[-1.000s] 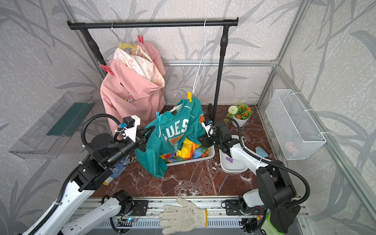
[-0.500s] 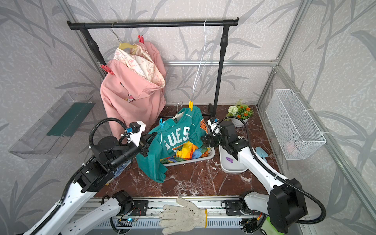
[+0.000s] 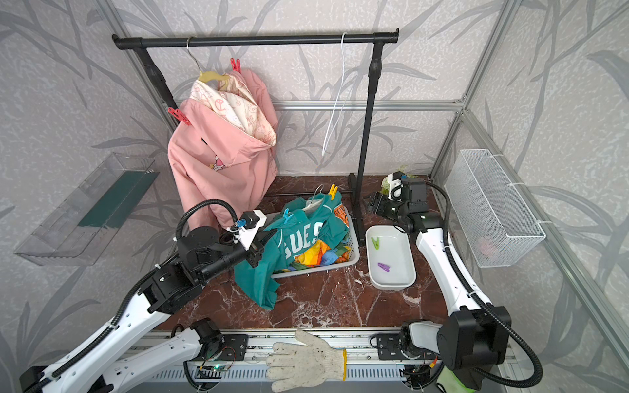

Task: Remove the clothespins securing jackets to the hanger
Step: Adjust the jacket in the basket, then remove the clothespin from the hanger.

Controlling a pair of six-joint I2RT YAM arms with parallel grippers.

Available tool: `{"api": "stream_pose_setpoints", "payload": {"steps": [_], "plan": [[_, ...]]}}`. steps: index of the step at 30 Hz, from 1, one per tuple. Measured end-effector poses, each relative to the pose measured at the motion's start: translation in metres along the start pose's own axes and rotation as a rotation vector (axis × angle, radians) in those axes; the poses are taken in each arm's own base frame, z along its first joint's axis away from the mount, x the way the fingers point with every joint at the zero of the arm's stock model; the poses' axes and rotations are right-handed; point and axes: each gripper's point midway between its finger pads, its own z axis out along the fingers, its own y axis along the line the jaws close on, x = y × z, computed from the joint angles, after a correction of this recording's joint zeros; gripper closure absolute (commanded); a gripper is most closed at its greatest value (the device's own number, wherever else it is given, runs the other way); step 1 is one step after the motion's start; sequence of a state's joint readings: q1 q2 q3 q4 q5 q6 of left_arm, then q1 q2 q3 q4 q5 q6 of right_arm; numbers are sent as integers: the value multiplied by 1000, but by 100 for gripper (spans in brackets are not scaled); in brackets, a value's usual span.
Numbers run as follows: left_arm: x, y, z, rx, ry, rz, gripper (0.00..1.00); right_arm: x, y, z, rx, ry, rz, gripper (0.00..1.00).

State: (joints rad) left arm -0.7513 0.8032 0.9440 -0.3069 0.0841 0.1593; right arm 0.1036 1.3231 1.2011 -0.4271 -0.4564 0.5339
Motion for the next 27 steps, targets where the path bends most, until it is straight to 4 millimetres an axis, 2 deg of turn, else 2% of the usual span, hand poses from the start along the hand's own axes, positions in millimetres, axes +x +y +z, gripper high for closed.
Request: {"api": "stream_pose_setpoints", "payload": {"steps": [4, 11, 27], "plan": [[3, -7, 8, 3, 24, 55, 100, 5, 4, 6, -17, 72, 105, 29], [12, -20, 22, 15, 68, 141, 100, 14, -2, 10, -13, 138, 250, 38], [21, -47, 36, 42, 114, 309, 100, 24, -4, 26, -30, 227, 402, 47]]}}
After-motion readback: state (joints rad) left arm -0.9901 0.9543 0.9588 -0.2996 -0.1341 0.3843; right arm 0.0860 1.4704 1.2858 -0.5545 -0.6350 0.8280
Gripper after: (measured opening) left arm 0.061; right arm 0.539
